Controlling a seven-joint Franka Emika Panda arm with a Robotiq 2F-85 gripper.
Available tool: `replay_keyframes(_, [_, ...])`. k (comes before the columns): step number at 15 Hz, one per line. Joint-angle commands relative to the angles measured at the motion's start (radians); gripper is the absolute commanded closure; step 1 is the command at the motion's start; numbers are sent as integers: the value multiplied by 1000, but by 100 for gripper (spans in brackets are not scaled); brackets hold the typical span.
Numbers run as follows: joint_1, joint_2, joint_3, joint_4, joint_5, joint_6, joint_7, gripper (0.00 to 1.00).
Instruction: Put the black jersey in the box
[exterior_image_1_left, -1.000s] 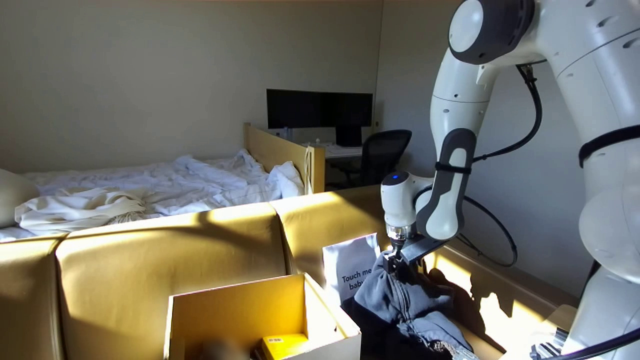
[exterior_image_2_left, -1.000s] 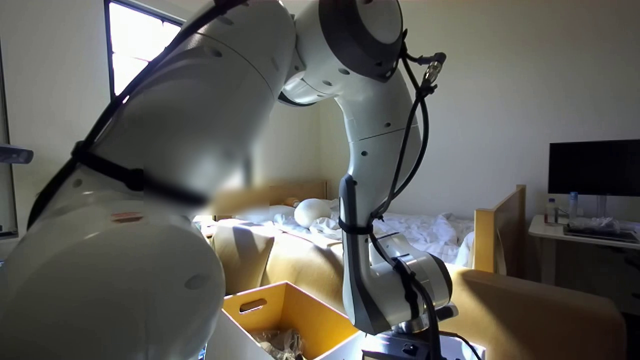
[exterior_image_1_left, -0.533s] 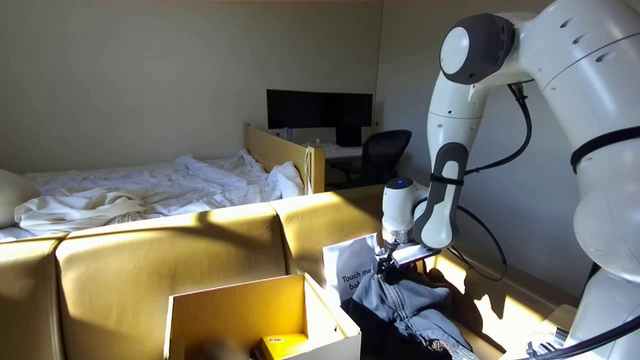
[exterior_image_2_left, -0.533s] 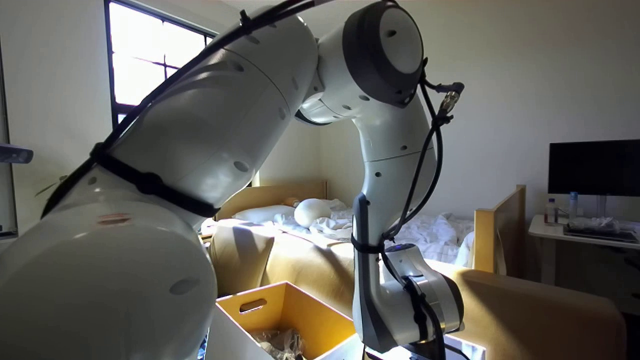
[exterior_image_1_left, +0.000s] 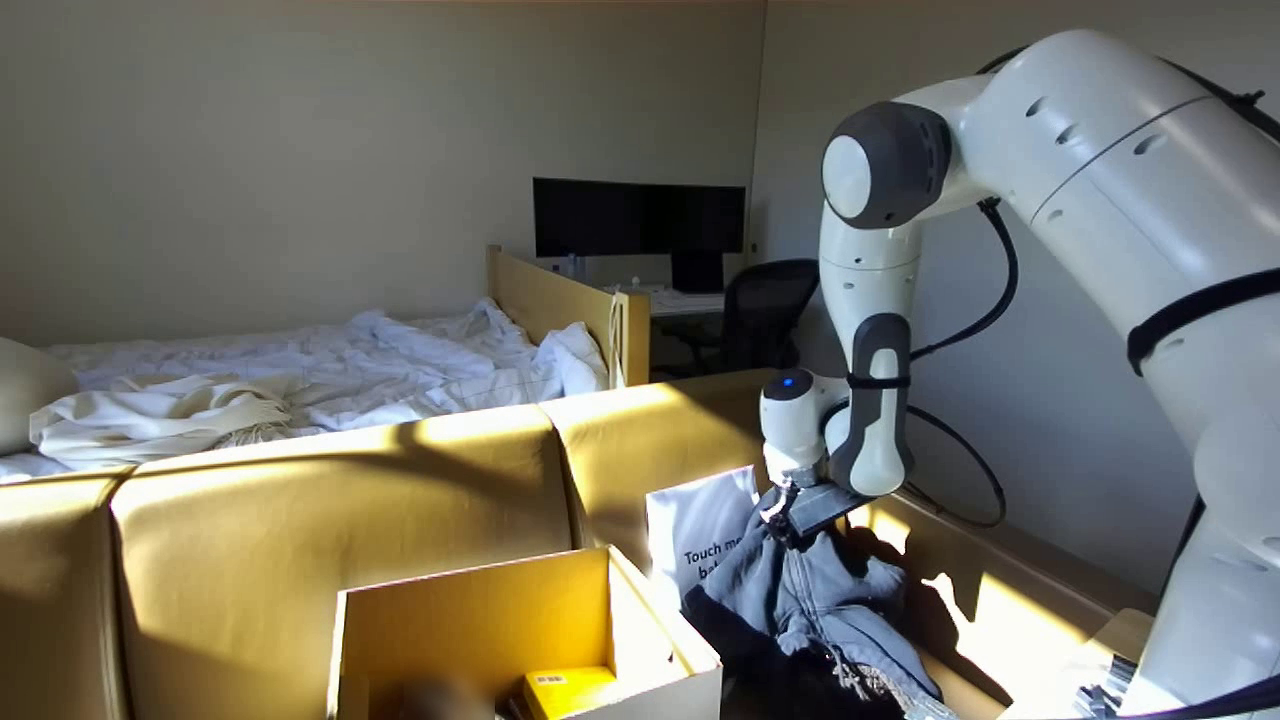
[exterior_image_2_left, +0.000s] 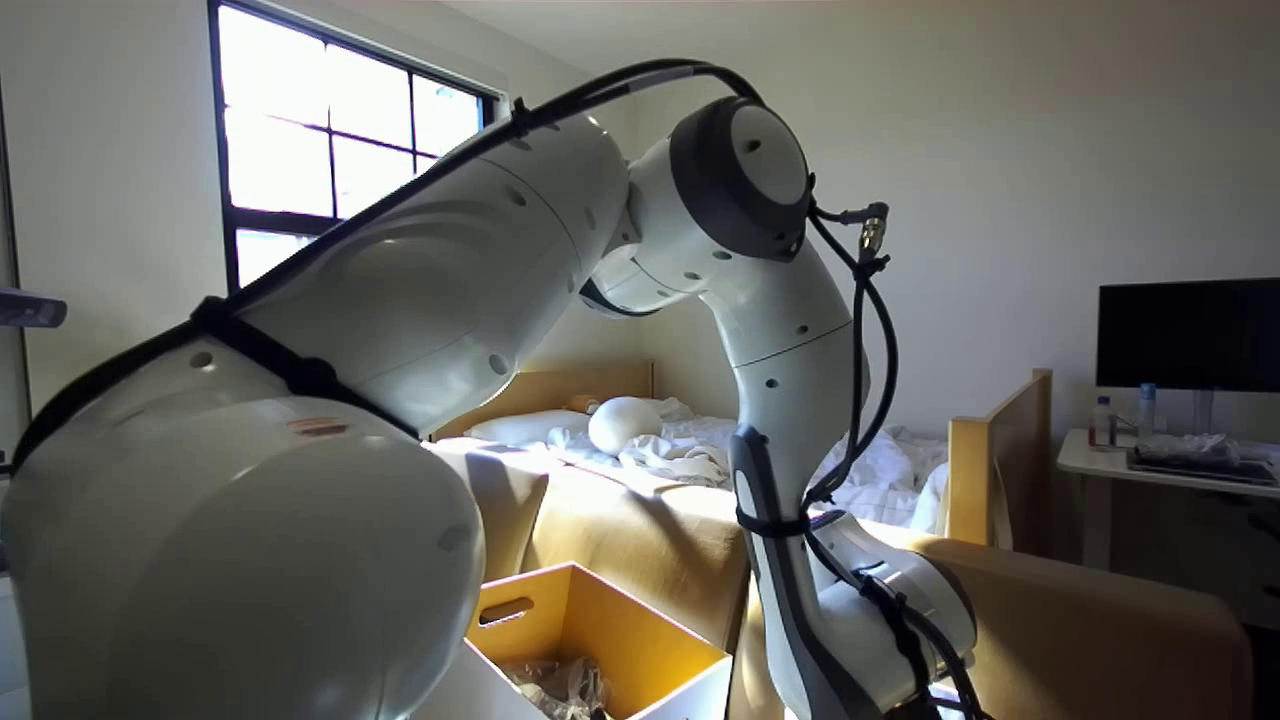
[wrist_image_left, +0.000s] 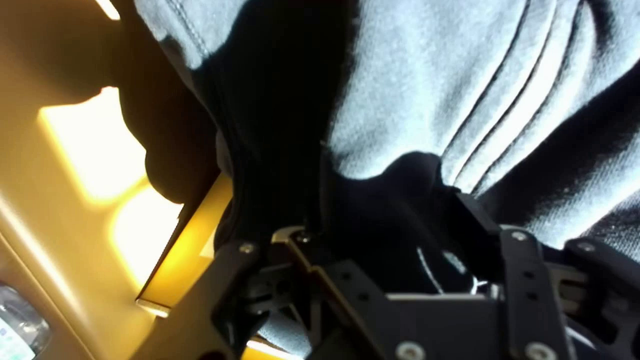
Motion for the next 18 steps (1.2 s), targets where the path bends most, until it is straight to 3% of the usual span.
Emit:
replay_keyframes(1, [6, 93, -37, 53, -34, 126, 53, 66])
replay_keyframes(6, [-196, 141, 128, 21, -49, 312, -76, 93])
replay_keyframes(7, [-249, 119, 185, -29, 53, 318, -225, 94])
replay_keyframes(8, [-298, 99, 222, -24, -88, 304, -133, 92])
replay_keyframes(13, [-573, -35, 514, -181, -208, 139, -221, 93])
replay_keyframes(16, [-738, -110, 750, -292, -34, -91, -441, 93])
replay_keyframes(18, [-759, -177, 844, -309, 141, -269, -570, 93])
